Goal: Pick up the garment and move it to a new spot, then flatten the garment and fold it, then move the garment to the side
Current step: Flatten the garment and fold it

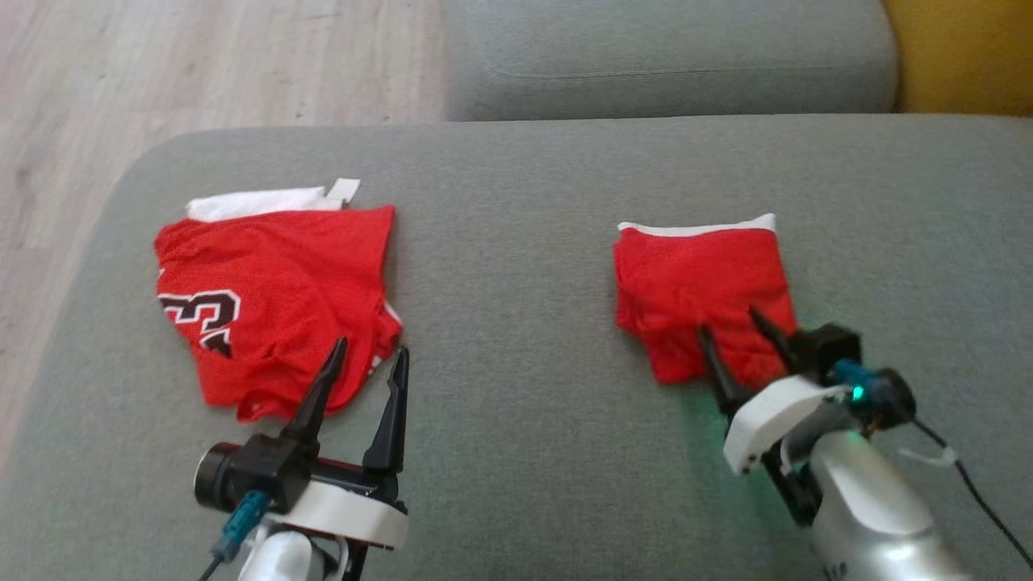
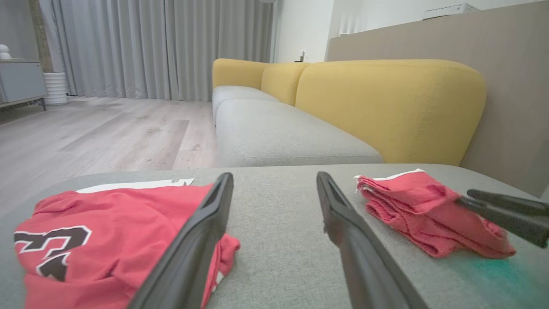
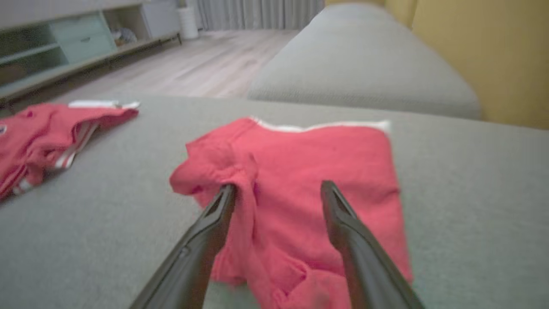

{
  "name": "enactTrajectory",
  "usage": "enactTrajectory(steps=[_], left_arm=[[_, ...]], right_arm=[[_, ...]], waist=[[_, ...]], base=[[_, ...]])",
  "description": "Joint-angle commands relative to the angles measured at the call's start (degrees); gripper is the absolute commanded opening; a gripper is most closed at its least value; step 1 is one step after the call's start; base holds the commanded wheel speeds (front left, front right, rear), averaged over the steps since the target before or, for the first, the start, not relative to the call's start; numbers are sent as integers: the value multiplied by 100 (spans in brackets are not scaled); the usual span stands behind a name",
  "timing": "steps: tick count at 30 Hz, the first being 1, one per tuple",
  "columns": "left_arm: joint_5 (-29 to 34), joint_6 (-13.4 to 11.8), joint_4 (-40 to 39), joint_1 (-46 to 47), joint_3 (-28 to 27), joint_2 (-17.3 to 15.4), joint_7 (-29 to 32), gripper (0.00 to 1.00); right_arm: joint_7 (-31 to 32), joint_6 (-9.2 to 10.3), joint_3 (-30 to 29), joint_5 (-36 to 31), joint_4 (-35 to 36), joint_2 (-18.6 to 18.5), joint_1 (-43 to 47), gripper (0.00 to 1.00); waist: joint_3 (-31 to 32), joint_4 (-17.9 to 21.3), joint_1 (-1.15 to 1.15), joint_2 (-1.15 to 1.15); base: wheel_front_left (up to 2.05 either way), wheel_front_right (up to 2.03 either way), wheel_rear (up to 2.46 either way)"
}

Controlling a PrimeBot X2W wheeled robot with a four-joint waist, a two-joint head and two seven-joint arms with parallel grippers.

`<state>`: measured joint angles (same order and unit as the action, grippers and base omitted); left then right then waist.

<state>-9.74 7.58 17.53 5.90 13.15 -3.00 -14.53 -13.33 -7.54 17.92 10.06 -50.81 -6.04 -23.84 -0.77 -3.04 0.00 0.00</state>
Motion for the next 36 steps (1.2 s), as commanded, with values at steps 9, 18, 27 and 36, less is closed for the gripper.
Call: enactTrajectory(steps=[9, 18, 27, 36], left_arm=[[-82, -13, -458, 254, -99, 2, -47, 100], [-99, -15, -603, 315, 9, 10, -47, 100], [-140, -12, -673, 699, 221, 12, -47, 100], [-196, -11, -647, 1033, 413, 12, -47, 100]], right_arm=[[-164, 5, -1183, -136, 2350, 186, 861, 100], [-166, 5, -1645, -420, 2979, 290, 1299, 100], [-24, 5, -1631, -557, 2909, 312, 434, 0], [175, 5, -2177, -715, 1475, 315, -741, 0]], waist=[[-49, 502, 0, 0], [-317, 504, 0, 0], [-1059, 57, 0, 0], [-1600, -339, 0, 0]], base=[[0, 0, 0], [0, 0, 0], [0, 0, 0], [0, 0, 0]])
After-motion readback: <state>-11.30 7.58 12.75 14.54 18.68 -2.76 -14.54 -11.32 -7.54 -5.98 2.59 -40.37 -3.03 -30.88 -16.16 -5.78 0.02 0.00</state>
